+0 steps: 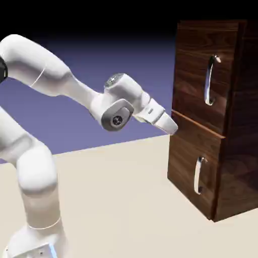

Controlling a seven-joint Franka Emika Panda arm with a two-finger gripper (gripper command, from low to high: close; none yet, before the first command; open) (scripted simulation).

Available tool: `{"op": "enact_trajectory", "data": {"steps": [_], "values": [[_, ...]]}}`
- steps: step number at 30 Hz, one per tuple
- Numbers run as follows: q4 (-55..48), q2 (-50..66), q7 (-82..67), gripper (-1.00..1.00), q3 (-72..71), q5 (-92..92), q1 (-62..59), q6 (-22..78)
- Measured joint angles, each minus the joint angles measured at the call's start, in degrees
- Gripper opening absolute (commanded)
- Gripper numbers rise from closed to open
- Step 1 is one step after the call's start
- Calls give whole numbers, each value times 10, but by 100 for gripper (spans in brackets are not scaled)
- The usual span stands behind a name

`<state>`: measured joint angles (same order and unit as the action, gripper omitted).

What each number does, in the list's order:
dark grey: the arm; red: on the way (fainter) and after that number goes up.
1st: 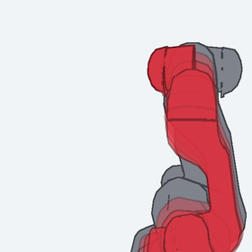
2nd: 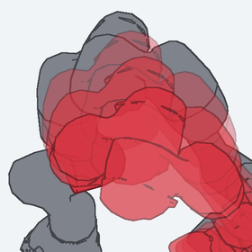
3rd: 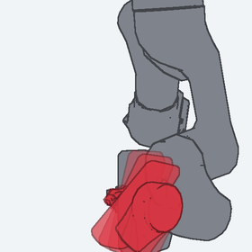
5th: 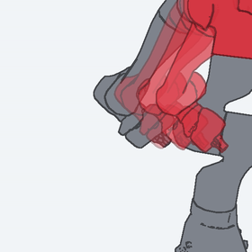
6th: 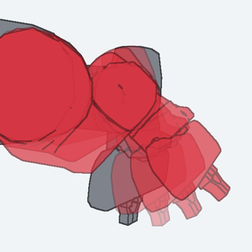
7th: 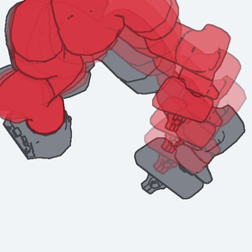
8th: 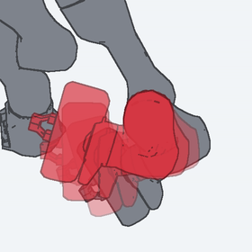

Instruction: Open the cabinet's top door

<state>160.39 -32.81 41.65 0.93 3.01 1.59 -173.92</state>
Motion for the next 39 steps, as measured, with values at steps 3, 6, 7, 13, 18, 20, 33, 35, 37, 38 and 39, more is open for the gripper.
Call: {"op": "enact_trajectory", "data": {"steps": [3, 6, 7, 13, 18, 20, 33, 35, 37, 38, 39], "values": [[-15, -4, -20, 0, 23, 75, 22, 2], [-31, -8, -40, 0, 46, 150, 45, 4], [-36, -9, -47, 0, 54, 174, 52, 5], [-66, -16, -87, 0, 100, 324, 97, 10], [-92, -23, -120, 0, 139, 449, 134, 13], [-102, -25, -134, 0, 154, 498, 149, 15], [-168, -42, -220, 0, 254, 822, 246, 24], [-178, -44, -234, 0, 270, 872, 260, 26], [-189, -47, -247, 0, 285, 922, 275, 27], [-194, -48, -254, 0, 293, 947, 283, 28], [-199, -49, -261, 0, 300, 972, 290, 29]]}}
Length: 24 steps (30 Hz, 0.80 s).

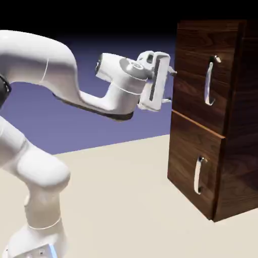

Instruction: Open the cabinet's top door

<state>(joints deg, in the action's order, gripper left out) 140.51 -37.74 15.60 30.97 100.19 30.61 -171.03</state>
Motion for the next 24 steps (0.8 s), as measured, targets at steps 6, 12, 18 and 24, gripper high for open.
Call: {"op": "enact_trajectory", "data": {"steps": [6, 12, 18, 24], "values": [[-31, -8, -40, 0, 46, 150, 45, 4], [-61, -15, -80, 0, 92, 299, 89, 9], [-92, -23, -120, 0, 139, 449, 134, 13], [-122, -30, -160, 0, 185, 598, 179, 18]]}}
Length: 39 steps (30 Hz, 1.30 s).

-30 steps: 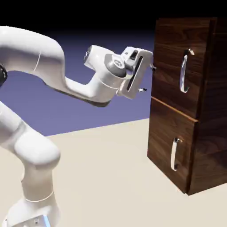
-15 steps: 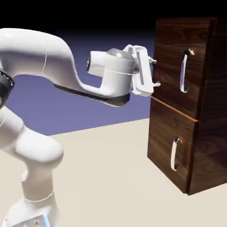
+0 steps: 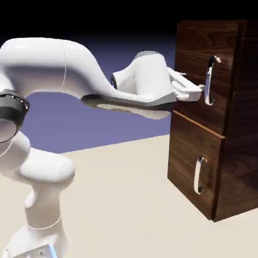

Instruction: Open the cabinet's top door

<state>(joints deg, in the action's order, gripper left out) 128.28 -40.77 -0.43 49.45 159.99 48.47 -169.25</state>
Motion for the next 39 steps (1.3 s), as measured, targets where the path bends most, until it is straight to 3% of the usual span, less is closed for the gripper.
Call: {"op": "enact_trajectory", "data": {"steps": [8, 9, 25, 39], "values": [[-81, 49, 15, 0, 94, 58, 115, 8], [-88, 53, 17, -100, 101, 60, 124, 9], [-23, 129, 154, -100, -150, 49, -167, 32], [127, 36, -73, -100, -385, -284, -393, 131]]}}
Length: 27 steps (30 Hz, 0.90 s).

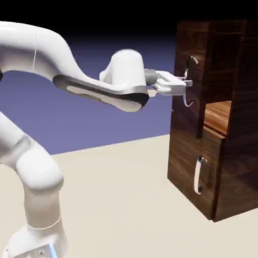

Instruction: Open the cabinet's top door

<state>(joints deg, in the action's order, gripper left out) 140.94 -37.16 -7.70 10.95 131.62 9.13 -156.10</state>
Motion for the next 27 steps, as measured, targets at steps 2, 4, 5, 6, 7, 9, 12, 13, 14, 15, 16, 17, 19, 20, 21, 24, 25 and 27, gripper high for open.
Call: {"op": "enact_trajectory", "data": {"steps": [2, 4, 5, 6, 7, 9, 12, 13, 14, 15, 16, 17, 19, 20, 21, 24, 25, 27], "values": [[20, -18, -31, -100, -28, -50, -17, 21], [40, -36, -61, -100, -56, -100, -31, 45], [49, -45, -75, -100, -69, -125, -36, 57], [57, -54, -89, -100, -83, -150, -40, 71], [66, -62, -103, -100, -97, -175, -43, 86], [80, -79, -129, -100, -124, -225, -47, 117], [97, -100, -163, -100, -168, -299, -47, 173], [101, -105, -173, -100, -184, -324, -46, 193], [104, -110, -182, -100, -200, -349, -44, 215], [106, -114, -190, -100, -217, -374, -42, 238], [107, -116, -198, -100, -235, -399, -40, 263], [106, -117, -205, -100, -253, -423, -38, 288], [101, -115, -214, -100, -289, -467, -35, 337], [96, -113, -218, -100, -307, -488, -34, 362], [90, -109, -221, -100, -325, -508, -34, 387], [67, -91, -225, -100, -379, -562, -37, 462], [57, -83, -226, -100, -397, -578, -40, 487], [34, -64, -225, -100, -433, -608, -49, 537]]}}
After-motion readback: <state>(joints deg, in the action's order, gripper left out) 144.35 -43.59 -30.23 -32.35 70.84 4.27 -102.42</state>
